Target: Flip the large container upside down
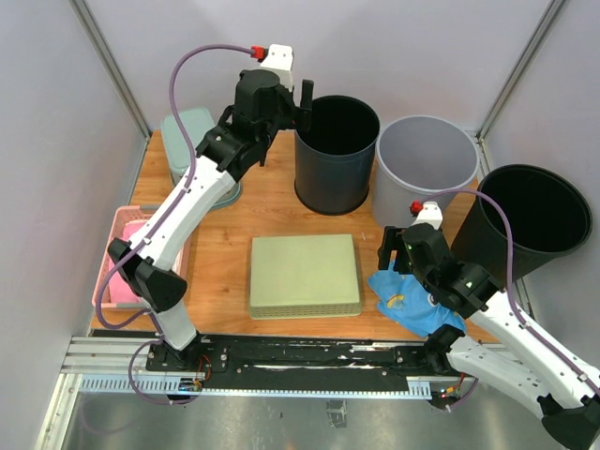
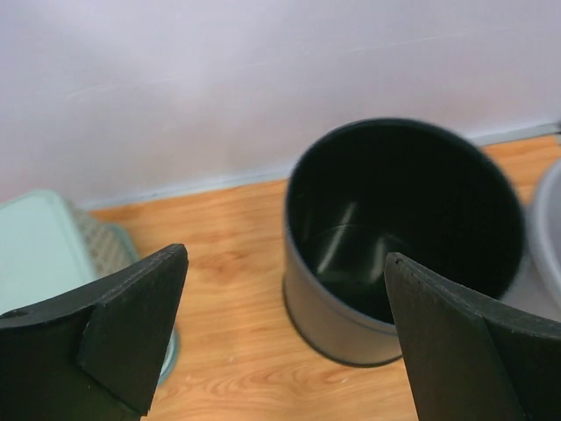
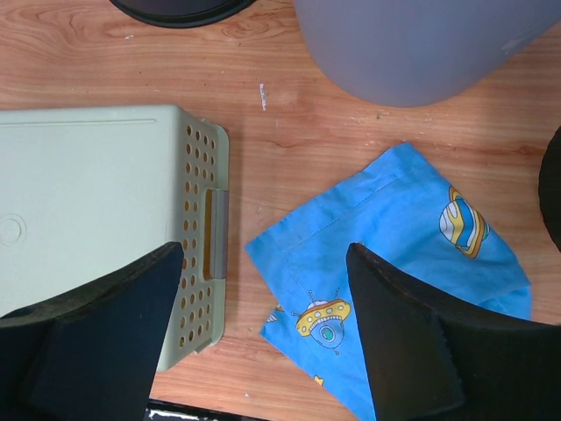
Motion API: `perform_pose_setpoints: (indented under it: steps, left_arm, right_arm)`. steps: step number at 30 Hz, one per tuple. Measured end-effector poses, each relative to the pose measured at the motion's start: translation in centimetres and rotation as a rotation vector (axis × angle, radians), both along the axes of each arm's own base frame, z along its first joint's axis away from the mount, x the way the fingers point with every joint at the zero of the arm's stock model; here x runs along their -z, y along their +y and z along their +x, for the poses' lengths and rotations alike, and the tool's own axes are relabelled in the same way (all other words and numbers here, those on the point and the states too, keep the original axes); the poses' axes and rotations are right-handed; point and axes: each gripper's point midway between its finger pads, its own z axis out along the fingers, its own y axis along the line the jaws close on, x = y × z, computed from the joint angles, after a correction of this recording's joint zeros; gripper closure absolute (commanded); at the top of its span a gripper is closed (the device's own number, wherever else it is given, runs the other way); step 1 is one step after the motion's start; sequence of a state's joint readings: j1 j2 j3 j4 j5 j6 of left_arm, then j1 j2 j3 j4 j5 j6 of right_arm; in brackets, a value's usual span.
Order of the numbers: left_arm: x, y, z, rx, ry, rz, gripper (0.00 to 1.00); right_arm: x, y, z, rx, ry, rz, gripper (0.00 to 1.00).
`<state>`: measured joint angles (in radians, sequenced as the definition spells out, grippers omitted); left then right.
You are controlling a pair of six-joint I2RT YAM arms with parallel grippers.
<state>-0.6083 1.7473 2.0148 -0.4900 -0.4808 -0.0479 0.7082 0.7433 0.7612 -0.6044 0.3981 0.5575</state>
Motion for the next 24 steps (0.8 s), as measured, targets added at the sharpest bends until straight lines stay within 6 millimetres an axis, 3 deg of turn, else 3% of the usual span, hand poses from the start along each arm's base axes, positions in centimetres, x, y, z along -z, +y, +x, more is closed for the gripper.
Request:
perform_pose_setpoints:
  steps: [2, 5, 13, 24]
  left_arm:
    - [-1.6, -1.5, -0.9, 0.081, -0.033, -0.033, 0.01]
    - [-1.7, -3.3, -1.2, 0.177, -0.038, -0.037, 0.01]
    - [2.9, -10.0, -2.2, 0.515, 0.047, 0.023, 0.01]
    - [6.4, -14.4, -4.5, 0.843, 0.082, 0.077, 0.01]
  right_arm:
    - [-0.1, -0.1, 0.0, 0.002, -0.006, 0.003, 0.23]
    - [-0.5, -0.3, -0.1, 0.009, -0.021, 0.011, 0.23]
    - [-1.4, -1.2, -0.3, 0.047, -0.059, 0.026, 0.24]
    - [-1.2, -1.4, -0.4, 0.053, -0.049, 0.021, 0.24]
